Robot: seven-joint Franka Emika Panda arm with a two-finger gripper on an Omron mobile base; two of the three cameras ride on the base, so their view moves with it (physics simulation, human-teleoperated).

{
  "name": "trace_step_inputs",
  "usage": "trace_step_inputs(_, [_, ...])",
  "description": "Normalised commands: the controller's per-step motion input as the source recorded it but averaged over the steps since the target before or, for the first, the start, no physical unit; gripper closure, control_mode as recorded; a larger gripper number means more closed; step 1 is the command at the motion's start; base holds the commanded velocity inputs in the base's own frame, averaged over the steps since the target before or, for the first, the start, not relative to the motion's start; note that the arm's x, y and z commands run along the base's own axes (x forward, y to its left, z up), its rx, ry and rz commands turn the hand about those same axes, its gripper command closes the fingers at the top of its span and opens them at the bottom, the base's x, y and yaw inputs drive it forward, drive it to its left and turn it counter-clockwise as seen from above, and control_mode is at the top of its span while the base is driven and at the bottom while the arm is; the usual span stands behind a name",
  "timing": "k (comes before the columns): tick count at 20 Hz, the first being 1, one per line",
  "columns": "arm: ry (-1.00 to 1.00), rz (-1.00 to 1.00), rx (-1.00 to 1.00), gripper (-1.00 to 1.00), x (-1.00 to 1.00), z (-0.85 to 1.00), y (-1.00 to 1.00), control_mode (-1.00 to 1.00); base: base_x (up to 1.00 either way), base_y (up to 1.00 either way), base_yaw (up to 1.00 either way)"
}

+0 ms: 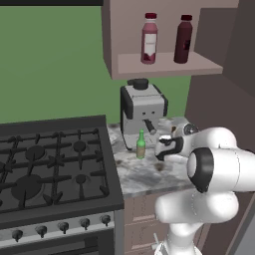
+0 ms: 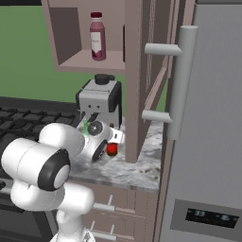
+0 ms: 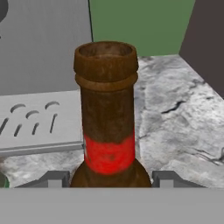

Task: Sort all alcoholic drinks to one cabinet, and non-alcoholic drinks to the other.

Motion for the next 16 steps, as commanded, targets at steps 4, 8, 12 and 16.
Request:
trace_step_inputs(4, [-0.04,0.03,0.0,1.0,-0.23,0.26,0.0,-1.0,0.0,0.0,0.0])
trace_step_inputs(8, [-0.01,0.04,0.0,1.0,-0.21,0.32,0.0,-1.0,0.0,0.0,0.0])
trace_step_inputs(12, [0.0,0.03,0.0,1.0,-0.18,0.42,0.03,-1.0,0.0,0.0,0.0])
trace_step_inputs(16, [0.01,0.01,-0.01,1.0,-0.22,0.47,0.02,-1.0,0.0,0.0,0.0])
